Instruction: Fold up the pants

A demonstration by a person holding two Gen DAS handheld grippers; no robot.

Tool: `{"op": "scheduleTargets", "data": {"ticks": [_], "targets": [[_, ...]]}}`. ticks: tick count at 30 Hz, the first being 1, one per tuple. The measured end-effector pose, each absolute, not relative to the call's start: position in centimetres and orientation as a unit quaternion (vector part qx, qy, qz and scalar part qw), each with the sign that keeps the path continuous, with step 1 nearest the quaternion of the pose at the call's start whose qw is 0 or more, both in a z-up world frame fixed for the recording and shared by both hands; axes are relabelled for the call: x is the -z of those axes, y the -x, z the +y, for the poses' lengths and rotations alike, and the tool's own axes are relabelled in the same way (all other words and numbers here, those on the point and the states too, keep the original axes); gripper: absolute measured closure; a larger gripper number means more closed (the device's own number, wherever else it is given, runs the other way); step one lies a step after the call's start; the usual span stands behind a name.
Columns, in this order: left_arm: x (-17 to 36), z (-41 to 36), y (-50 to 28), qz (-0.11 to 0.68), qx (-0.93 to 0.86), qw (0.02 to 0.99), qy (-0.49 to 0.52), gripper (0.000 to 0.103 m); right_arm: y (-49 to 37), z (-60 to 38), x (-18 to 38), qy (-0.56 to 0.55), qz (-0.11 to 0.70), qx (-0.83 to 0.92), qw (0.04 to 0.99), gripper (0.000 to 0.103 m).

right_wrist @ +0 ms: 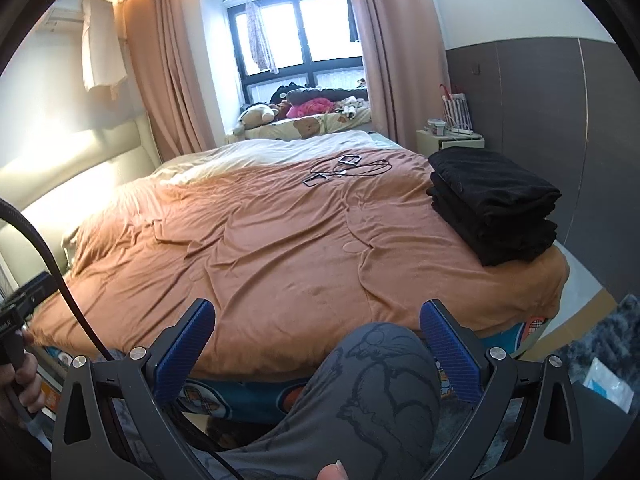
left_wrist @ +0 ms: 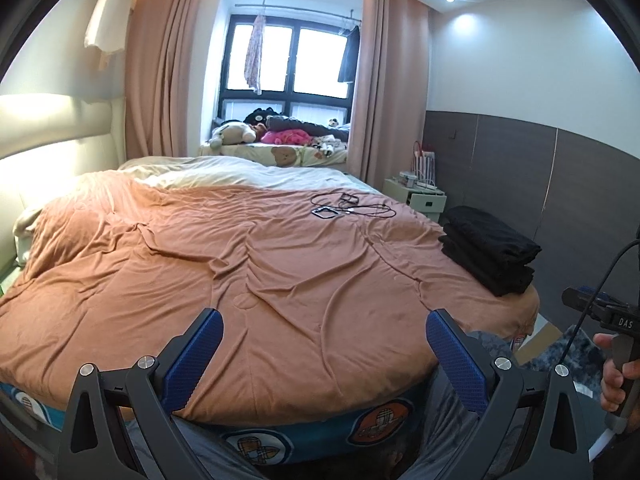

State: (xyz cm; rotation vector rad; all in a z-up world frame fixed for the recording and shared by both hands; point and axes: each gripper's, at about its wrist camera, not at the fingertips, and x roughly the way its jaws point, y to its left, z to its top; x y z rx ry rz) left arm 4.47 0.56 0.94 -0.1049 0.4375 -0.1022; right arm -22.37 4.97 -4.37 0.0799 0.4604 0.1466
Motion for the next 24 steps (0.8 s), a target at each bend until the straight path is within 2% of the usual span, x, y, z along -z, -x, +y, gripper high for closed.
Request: {"op": "scheduleTargets", "data": {"ticks": [24], "targets": [[-0.4, -0.7, -3.8, 0.21, 0.06, 0.975, 0.048, 0.001, 23.8, 4.8, 5.2, -0.047, 0.228, -0.07, 0.97, 0.0]]}}
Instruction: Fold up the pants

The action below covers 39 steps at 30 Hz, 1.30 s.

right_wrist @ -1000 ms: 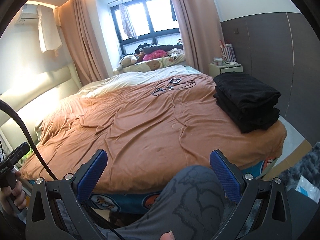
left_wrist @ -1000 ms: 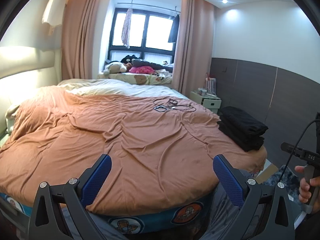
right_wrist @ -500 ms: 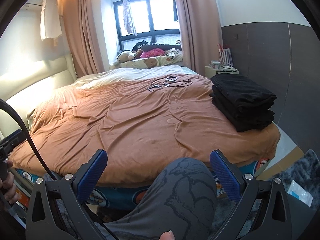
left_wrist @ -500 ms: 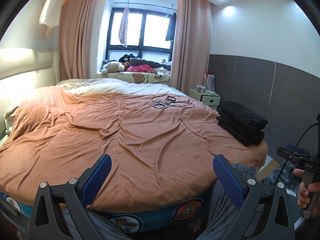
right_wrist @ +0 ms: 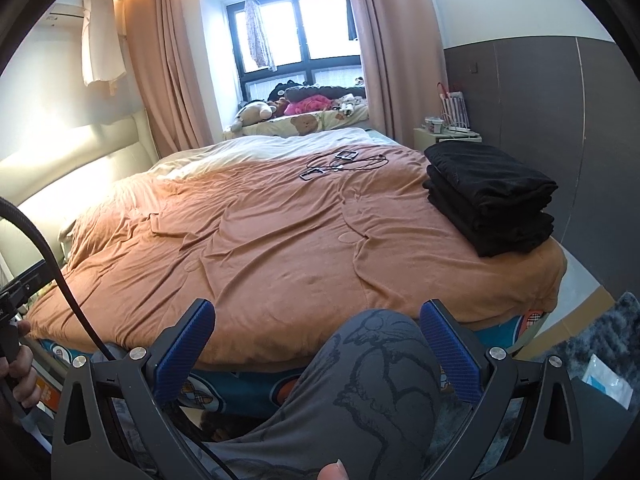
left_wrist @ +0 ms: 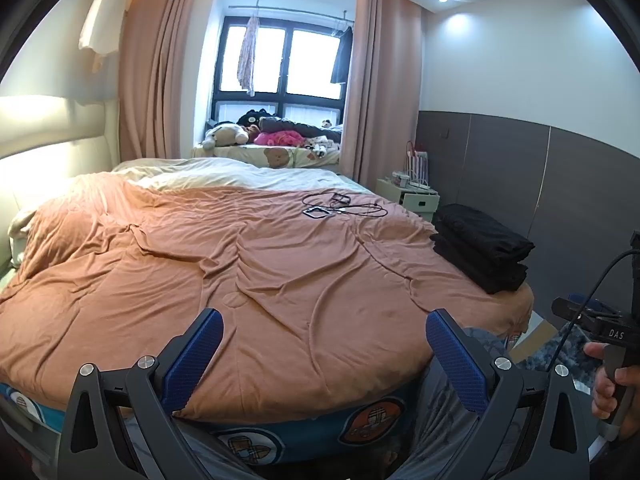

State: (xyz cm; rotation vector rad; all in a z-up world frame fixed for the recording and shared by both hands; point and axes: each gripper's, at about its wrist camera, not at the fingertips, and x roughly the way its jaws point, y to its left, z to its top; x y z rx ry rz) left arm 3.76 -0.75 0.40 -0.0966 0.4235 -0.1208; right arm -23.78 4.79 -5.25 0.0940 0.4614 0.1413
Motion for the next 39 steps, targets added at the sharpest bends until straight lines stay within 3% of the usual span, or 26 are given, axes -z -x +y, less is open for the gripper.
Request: {"op": "scheduleTargets", "data": {"ticks": [39], "targets": [[-0.7, -0.4, -2.5, 0.202, 0.05, 0.977, 0.053, 0.001, 24.0, 5.0, 4.8, -0.033, 0.221, -0.074, 0.972, 0.0]]}}
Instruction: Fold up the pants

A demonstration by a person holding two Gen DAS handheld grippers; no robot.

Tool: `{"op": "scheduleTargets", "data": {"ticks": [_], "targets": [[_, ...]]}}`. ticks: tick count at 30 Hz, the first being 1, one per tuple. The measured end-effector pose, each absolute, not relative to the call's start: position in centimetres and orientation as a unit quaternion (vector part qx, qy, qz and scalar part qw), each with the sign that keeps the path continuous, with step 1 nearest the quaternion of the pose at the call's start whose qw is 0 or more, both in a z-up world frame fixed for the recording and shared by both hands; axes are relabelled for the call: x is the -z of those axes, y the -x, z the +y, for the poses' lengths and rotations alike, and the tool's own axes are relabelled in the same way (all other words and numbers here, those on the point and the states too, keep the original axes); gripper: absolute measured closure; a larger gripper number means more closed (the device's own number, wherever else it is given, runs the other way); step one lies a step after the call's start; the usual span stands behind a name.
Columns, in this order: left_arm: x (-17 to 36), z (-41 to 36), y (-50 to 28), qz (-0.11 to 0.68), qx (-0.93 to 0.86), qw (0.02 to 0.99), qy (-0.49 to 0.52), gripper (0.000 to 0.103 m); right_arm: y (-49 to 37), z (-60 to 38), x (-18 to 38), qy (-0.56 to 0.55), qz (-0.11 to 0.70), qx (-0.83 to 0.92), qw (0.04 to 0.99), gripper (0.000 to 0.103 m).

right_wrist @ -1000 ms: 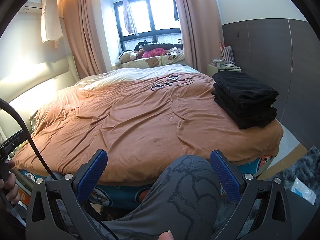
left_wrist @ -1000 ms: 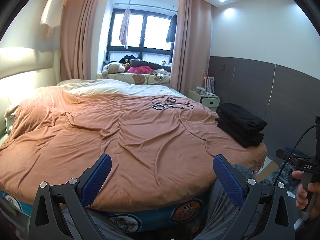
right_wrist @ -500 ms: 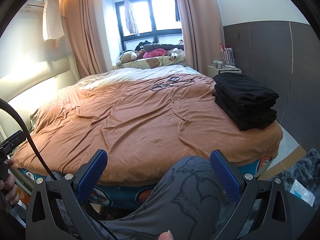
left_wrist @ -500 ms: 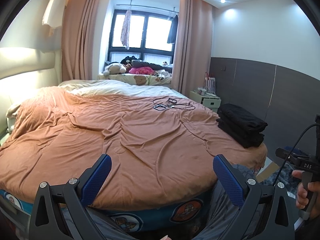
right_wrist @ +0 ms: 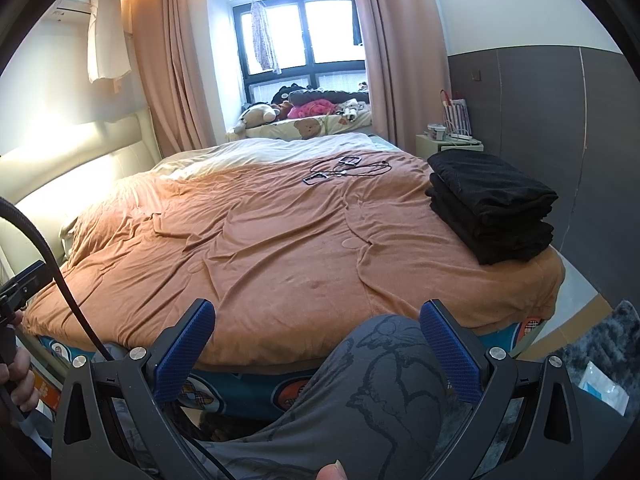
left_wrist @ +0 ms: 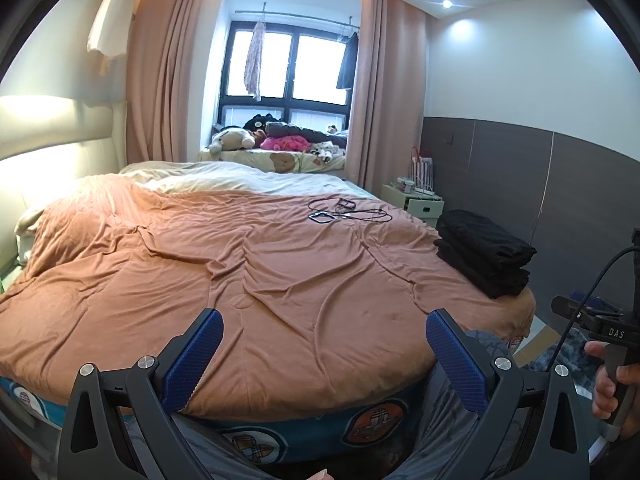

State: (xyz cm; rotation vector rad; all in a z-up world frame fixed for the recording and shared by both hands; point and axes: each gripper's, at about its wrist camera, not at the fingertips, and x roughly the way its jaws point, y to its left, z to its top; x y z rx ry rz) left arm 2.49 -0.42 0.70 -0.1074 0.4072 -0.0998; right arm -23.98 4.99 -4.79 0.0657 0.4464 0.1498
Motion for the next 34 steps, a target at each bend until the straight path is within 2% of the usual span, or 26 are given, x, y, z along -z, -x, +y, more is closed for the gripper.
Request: {"op": "scheduleTargets", "data": {"ticks": [34], "targets": [[-1.08, 0.19, -1.83, 0.194, 0.046, 0.978, 0.068, 0.001, 24.16, 5.06, 4.57, -0.016, 0.215, -0.076, 0.974, 0.0]]}}
